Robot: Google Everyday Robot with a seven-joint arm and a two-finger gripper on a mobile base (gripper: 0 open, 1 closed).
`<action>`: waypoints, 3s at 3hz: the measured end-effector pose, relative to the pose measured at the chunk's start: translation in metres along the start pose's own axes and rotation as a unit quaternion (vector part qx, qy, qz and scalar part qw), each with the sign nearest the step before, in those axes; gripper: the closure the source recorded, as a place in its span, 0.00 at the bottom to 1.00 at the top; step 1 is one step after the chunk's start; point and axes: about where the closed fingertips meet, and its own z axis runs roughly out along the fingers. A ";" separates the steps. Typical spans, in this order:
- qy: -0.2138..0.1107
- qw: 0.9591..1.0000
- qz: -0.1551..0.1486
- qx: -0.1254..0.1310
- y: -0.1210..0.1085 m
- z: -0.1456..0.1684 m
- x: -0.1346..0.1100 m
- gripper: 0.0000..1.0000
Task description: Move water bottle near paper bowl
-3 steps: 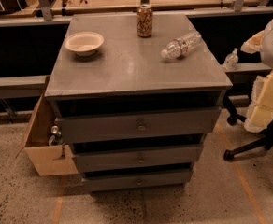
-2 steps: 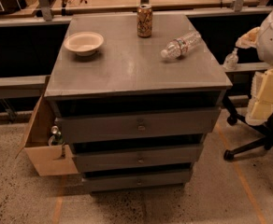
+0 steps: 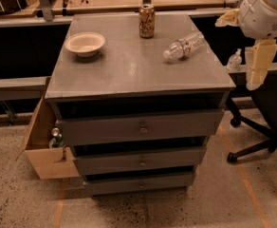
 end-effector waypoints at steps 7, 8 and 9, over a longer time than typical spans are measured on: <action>0.112 0.983 -0.145 -0.025 -0.126 0.095 0.052 0.00; 0.124 0.978 -0.166 -0.019 -0.149 0.108 0.051 0.00; 0.124 0.975 -0.186 -0.015 -0.166 0.122 0.045 0.00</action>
Offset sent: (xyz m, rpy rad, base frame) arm 0.1501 0.0162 -0.0041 -0.1844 -0.1224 0.2097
